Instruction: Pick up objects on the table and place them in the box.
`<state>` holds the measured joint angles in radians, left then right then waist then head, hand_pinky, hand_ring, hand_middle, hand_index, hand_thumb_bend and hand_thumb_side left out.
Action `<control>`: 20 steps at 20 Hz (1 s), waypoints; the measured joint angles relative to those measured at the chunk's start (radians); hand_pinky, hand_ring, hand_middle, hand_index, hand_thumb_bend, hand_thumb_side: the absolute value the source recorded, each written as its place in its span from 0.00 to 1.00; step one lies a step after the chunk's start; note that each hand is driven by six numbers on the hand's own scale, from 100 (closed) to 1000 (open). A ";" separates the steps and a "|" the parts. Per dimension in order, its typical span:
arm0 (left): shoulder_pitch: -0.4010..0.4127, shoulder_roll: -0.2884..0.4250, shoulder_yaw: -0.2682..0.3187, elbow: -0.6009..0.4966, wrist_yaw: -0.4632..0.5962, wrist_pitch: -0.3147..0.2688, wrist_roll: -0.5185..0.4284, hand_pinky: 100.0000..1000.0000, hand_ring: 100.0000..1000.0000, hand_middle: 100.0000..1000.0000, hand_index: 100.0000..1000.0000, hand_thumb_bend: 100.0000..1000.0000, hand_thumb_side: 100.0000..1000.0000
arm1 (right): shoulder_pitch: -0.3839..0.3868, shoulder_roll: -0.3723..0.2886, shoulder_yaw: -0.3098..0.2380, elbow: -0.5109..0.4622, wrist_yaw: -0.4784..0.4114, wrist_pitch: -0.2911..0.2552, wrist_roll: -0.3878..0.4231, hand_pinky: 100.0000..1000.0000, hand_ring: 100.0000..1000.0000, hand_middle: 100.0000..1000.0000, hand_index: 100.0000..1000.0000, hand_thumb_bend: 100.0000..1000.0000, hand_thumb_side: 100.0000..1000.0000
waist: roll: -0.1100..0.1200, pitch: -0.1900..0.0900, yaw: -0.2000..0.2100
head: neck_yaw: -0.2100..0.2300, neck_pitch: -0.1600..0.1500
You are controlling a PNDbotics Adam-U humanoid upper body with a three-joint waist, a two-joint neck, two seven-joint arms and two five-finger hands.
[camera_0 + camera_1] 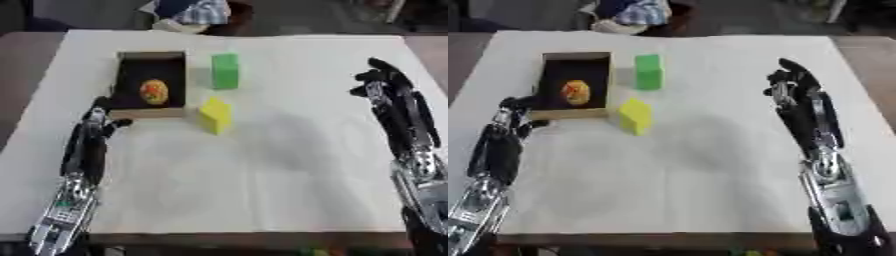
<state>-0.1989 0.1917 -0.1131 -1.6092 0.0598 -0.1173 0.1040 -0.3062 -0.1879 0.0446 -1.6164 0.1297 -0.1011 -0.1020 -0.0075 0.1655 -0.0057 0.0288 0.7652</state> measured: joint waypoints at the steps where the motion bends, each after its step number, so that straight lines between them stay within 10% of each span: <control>1: 0.000 0.000 0.000 0.000 0.000 0.000 0.000 0.71 0.99 0.74 0.75 0.00 0.95 | 0.000 0.000 0.000 0.000 0.000 0.000 0.000 0.72 0.58 0.63 0.86 0.00 0.67 | 0.000 0.000 0.000 | 0.000 0.000; 20: -0.002 0.000 0.000 0.000 0.000 0.000 0.000 0.71 0.99 0.75 0.75 0.00 0.94 | 0.000 0.002 0.000 0.000 0.000 0.000 0.000 0.72 0.58 0.63 0.86 0.00 0.67 | 0.000 0.000 0.001 | 0.000 0.000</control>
<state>-0.2009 0.1920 -0.1131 -1.6092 0.0598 -0.1173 0.1040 -0.3062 -0.1863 0.0446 -1.6164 0.1297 -0.1011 -0.1021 -0.0075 0.1655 -0.0047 0.0287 0.7652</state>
